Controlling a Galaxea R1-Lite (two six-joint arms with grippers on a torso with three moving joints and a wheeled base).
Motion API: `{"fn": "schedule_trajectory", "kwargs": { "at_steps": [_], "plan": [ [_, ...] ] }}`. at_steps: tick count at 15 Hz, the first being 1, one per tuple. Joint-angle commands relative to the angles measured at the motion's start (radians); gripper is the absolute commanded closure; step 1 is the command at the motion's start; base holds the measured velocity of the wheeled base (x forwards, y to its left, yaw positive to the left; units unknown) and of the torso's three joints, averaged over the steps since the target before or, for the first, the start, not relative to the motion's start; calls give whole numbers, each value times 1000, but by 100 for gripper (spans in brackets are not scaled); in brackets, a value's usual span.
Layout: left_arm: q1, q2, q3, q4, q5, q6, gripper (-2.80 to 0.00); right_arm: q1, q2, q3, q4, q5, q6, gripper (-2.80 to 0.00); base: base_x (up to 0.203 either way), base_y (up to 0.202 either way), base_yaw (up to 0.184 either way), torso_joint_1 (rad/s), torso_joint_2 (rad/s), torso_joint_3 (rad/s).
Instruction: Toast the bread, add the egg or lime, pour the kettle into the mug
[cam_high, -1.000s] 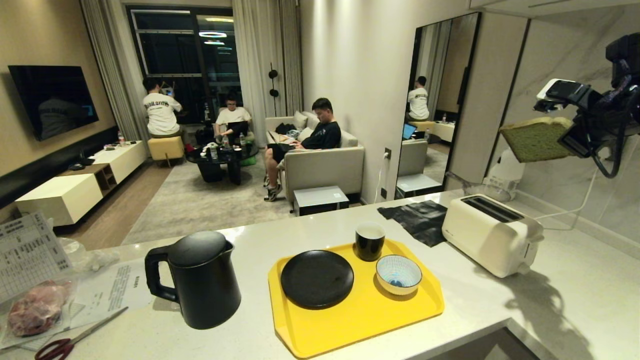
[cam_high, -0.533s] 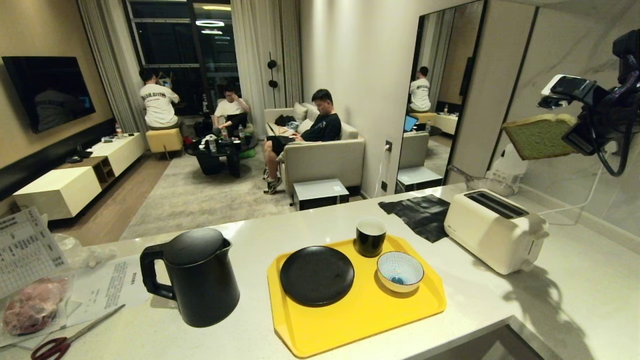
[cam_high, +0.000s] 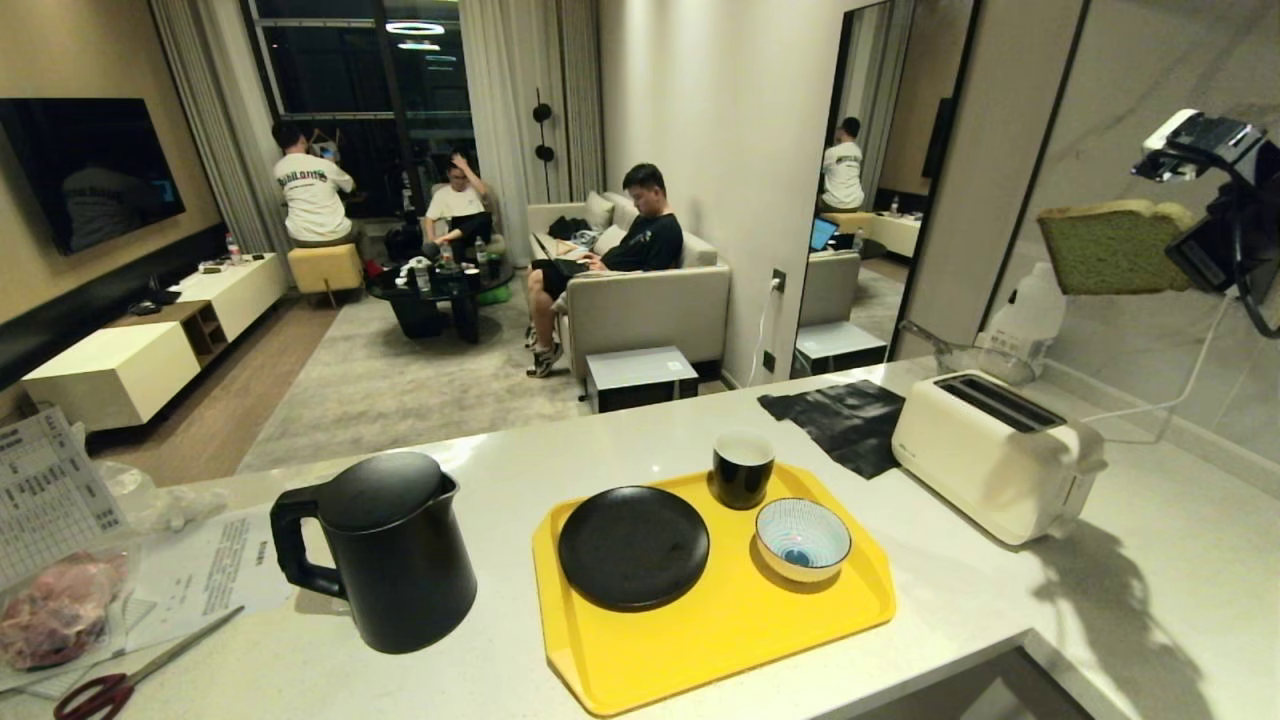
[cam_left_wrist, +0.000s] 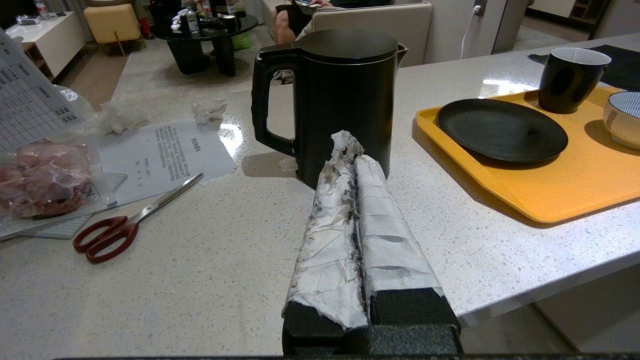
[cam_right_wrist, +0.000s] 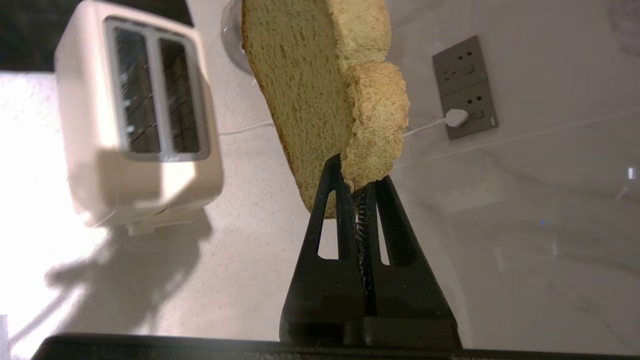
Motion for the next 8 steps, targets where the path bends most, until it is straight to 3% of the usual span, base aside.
{"fn": "schedule_trajectory", "kwargs": {
  "at_steps": [1,3,8],
  "plan": [
    [0,-3,-1,0,0,3,0,-27,16,-22,3,28,34,0,0,0,0,0,0,0],
    [0,-3,-1,2,0,4,0,-27,27,-42,4,27,87,0,0,0,0,0,0,0],
    [0,-3,-3,3,0,5,0,-23,32,-47,4,25,91,0,0,0,0,5,2,-142]
  ]
}}
